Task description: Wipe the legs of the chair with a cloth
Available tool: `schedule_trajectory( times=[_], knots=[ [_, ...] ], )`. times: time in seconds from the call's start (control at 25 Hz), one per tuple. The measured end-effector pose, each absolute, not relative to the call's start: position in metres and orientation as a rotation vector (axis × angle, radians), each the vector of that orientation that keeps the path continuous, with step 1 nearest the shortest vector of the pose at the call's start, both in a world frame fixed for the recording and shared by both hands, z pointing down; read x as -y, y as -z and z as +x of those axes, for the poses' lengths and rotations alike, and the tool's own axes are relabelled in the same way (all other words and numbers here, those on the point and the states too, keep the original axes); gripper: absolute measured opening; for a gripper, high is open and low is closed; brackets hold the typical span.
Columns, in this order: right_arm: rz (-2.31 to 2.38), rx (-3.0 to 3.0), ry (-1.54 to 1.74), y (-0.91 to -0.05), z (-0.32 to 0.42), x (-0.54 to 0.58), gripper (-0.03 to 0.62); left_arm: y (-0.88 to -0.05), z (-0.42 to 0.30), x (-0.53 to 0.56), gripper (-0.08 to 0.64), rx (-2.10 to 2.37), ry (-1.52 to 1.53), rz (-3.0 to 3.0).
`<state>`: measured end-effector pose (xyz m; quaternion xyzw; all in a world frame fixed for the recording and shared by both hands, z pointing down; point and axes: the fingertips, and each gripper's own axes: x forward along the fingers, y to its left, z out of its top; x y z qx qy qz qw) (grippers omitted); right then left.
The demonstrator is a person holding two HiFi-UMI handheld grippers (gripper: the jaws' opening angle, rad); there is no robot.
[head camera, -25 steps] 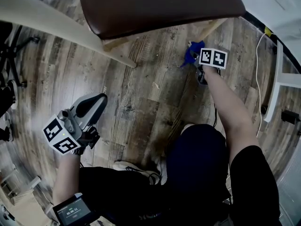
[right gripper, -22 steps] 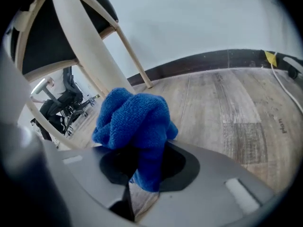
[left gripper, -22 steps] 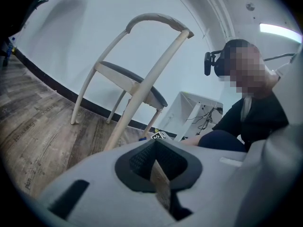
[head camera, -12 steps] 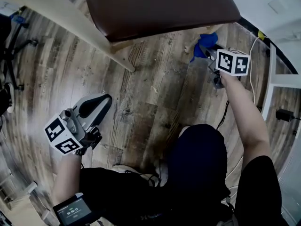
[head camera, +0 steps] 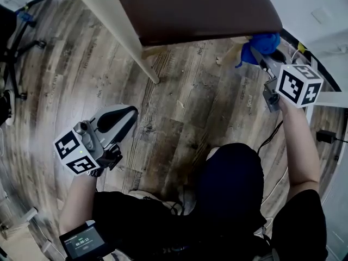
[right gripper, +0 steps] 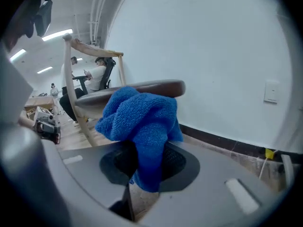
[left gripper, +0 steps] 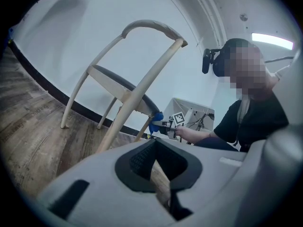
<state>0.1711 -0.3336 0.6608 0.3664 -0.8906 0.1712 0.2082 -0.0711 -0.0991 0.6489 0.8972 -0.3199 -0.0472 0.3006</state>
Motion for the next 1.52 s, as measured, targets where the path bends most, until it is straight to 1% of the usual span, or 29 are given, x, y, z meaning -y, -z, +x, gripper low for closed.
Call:
schedule_trajectory(
  times=[0.16, 0.44, 0.64, 0.76, 1.24, 1.36, 1.52],
  knots=[
    [0.858, 2.548, -0.467, -0.654, 0.126, 0.305, 0.103, -0.648, -0.072, 0.096, 0.002, 0.852, 0.133, 2.387],
    [0.496, 2.666, -0.473, -0.648, 0.018, 0.248, 0.103, -0.645, -0.08, 0.089, 0.002, 0.872, 0.14, 2.396],
    [0.28, 2.688, -0.557, -0.658, -0.047, 0.217, 0.103, -0.643, -0.083, 0.087, 0.003, 0.881, 0.142, 2.4],
    [0.221, 2.676, -0.571, -0.671, -0.073, 0.208, 0.103, -0.646, -0.084, 0.083, 0.002, 0.887, 0.129, 2.406],
    [0.192, 2.694, -0.587, -0.697, -0.082, 0.204, 0.106, -0.646, -0.092, 0.074, 0.002, 0.904, 0.108, 2.393],
    [0.204, 2.701, -0.554, -0.724, -0.082, 0.204, 0.103, -0.652, -0.098, 0.07, 0.002, 0.921, 0.109, 2.364],
    [0.223, 2.679, -0.538, -0.784, -0.084, 0.205, 0.104, -0.657, -0.11, 0.064, 0.002, 0.958, 0.107, 2.329]
  ],
)
